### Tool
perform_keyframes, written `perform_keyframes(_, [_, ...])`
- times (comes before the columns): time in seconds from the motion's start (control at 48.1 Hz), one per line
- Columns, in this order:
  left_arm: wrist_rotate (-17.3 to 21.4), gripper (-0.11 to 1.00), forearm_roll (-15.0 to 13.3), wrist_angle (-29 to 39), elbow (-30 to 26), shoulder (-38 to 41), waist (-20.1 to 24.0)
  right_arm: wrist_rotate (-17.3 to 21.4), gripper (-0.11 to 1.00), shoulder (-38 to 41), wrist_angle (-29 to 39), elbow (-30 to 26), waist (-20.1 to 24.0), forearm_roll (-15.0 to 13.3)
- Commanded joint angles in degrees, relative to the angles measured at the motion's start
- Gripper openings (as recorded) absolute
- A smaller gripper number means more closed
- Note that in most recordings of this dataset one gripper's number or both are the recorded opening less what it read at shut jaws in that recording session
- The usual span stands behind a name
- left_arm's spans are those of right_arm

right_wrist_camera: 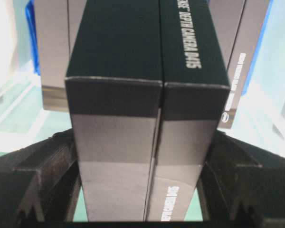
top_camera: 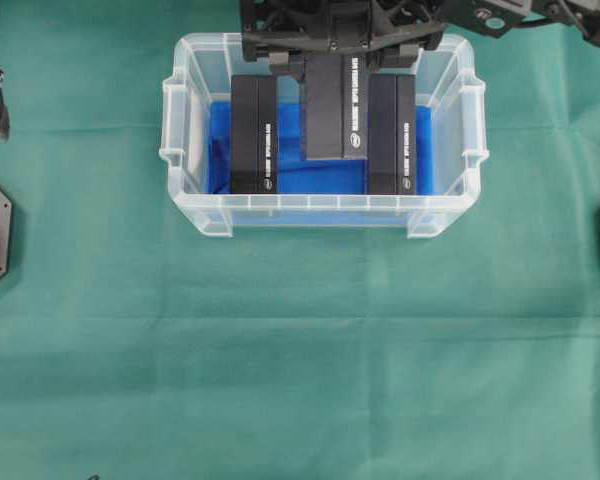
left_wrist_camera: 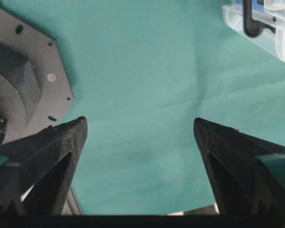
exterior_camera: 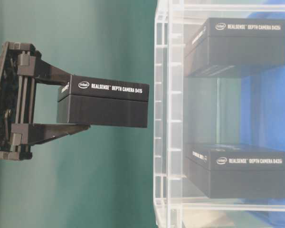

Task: Take out the box from the case.
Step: 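Carry the box toward the front and lower it onto the cloth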

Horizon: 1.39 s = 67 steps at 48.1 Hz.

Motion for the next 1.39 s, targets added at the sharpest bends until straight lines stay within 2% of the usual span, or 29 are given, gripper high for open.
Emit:
perform_keyframes(0.0, [0.00,0.98,0.26,-0.18,-0.62,-0.09,0.18,0.18,0.68,-2.02,0.18,-1.58,1.32,-0.18])
perform_keyframes(0.291, [0.09,0.98,0.26,-0.18,-0.62,-0.09,0.18,5.27,0.68,-2.02,0.18,-1.58,6.94,-1.14])
perform_keyframes(0.811, [0.18,0.98,0.26,-0.18,-0.53,-0.09,0.18,20.83,0.68,-1.76,0.09,-1.67,20.83,-2.02])
perform_keyframes(0.998, [0.18,0.98,0.26,-0.18,-0.53,-0.09,0.18,24.87,0.68,-1.58,-0.09,-1.67,24.17,-2.02])
perform_keyframes(1.143, [0.09,0.98,0.26,-0.18,-0.53,-0.09,0.18,26.89,0.68,-1.49,-0.18,-1.58,25.93,-2.02])
perform_keyframes(1.372, [0.00,0.98,0.26,-0.18,-0.53,-0.09,0.18,26.63,0.68,-1.41,0.00,-1.58,25.93,-2.72])
